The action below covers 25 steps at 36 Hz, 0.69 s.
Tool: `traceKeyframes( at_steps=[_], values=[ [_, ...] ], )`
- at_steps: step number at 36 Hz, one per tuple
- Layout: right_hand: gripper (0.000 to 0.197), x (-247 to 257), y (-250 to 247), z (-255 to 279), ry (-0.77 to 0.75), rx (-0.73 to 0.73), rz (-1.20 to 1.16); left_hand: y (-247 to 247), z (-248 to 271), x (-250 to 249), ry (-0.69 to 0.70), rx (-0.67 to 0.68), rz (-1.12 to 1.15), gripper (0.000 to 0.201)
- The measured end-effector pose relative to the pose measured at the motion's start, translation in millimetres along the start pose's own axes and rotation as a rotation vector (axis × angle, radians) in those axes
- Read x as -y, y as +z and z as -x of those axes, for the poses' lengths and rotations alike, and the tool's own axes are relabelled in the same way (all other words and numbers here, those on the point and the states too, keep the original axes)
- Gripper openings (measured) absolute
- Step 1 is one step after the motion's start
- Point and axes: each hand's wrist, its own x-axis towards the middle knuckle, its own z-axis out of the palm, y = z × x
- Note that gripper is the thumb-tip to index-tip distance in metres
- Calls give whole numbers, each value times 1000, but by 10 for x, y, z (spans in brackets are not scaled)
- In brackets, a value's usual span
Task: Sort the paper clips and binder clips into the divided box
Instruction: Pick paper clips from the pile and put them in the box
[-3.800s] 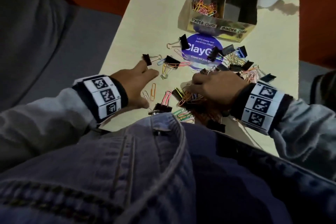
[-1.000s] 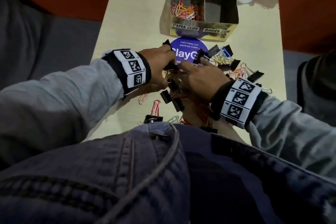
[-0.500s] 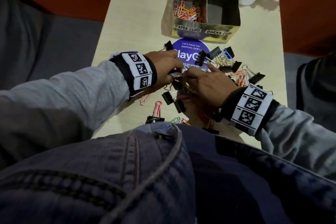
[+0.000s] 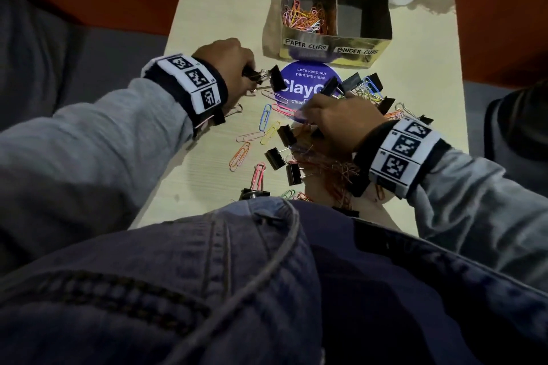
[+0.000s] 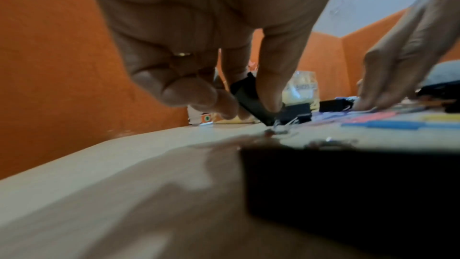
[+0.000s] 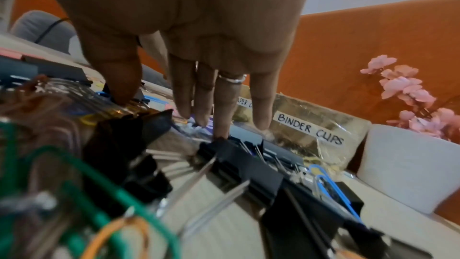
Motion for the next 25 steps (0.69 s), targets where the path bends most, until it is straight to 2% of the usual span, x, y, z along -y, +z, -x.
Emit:
traceKeyframes(
  at_steps=[5, 11, 14, 17, 19, 23, 25],
  values=[
    [45, -37, -23, 50, -53, 10, -28, 17, -18, 112, -80, -8, -24, 27],
    [53, -177, 119, 196, -44, 53, -22, -2, -4, 78, -59, 143, -8, 52],
    [49, -209, 144, 233, -26, -6, -66, -34, 88, 74, -39, 102, 7, 59],
    [48, -181, 91, 201, 1, -72, -102, -111, 279, 10, 27, 38, 10, 55],
    [47, -129, 23, 117, 16, -82, -47, -135, 442, -67, 81, 103, -21, 53],
    [43, 43, -75, -129, 6, -40, 53, 13, 724, -119, 145, 339, -200, 48],
    [41, 131, -103, -237, 5, -52, 64, 122, 787, -94, 139, 381, -216, 45]
  ],
)
